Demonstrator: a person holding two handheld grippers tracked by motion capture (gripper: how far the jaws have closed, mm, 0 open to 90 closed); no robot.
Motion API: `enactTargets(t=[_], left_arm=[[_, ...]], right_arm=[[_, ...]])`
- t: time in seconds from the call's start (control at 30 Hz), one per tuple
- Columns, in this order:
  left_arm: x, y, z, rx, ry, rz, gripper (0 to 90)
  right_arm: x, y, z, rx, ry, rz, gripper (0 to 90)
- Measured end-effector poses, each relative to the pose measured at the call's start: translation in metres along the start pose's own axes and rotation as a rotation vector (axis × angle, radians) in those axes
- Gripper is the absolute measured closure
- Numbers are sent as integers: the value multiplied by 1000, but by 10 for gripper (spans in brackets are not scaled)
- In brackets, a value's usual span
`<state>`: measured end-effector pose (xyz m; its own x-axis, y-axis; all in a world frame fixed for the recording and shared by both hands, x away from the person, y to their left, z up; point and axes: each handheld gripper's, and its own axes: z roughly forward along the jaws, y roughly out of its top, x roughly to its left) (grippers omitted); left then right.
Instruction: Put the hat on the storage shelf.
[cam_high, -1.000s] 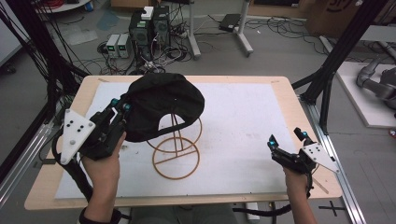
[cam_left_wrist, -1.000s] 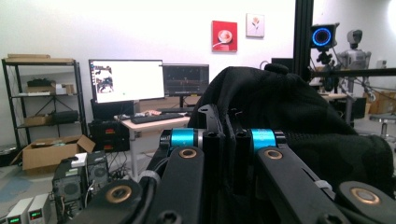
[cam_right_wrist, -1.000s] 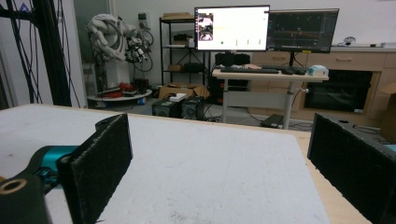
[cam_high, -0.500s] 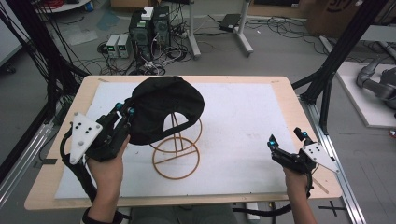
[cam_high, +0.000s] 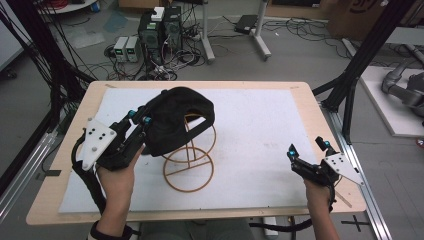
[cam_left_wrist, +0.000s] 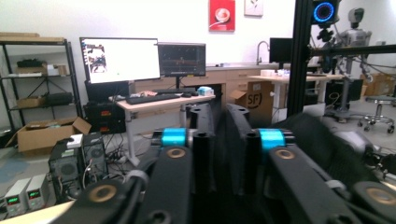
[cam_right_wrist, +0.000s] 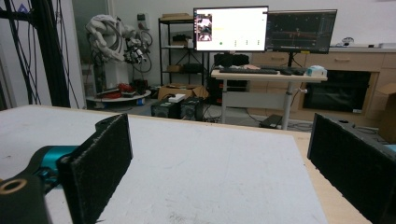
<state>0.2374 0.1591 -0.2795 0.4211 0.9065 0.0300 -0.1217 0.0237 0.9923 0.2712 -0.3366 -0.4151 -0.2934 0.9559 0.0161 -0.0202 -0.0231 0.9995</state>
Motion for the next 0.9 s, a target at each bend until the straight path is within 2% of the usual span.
enactTargets(t=[0.03,0.1,0.3,0.33,0.37,0.43,0.47,0.53,0.57,0.63,0.7,0.73,0.8,0.87,0.9], left_arm=[[0,1,0,-4,-4,2,781],[0,3,-1,-4,-6,8,723],[2,4,0,7,-14,-14,594],[3,4,0,10,-12,-14,542],[4,5,1,19,-11,-36,484],[5,5,1,19,-12,-41,467],[5,6,2,22,-1,-44,390],[5,6,3,22,1,-43,352],[5,7,2,24,22,-27,325],[5,7,2,23,30,-28,301],[6,8,1,18,57,-16,246],[8,8,1,12,82,-19,229],[10,8,0,12,84,-21,219],[12,8,0,14,112,-26,146],[14,8,-1,13,120,-30,143]], right_arm=[[0,0,0,0,0,0,60],[0,0,0,-1,0,-1,60],[1,0,0,4,4,-4,60],[1,0,0,4,4,-2,60],[1,0,0,5,3,-3,60],[1,-1,0,4,4,-2,60],[1,-1,0,6,2,1,60],[1,-1,0,6,2,0,60],[1,-1,0,5,2,1,60],[1,-1,0,5,3,-3,60],[1,-1,0,5,3,-5,60],[1,-1,0,5,2,-5,60],[1,-1,0,4,3,-5,60],[1,0,0,4,3,-4,60],[1,0,0,5,2,-3,60]])
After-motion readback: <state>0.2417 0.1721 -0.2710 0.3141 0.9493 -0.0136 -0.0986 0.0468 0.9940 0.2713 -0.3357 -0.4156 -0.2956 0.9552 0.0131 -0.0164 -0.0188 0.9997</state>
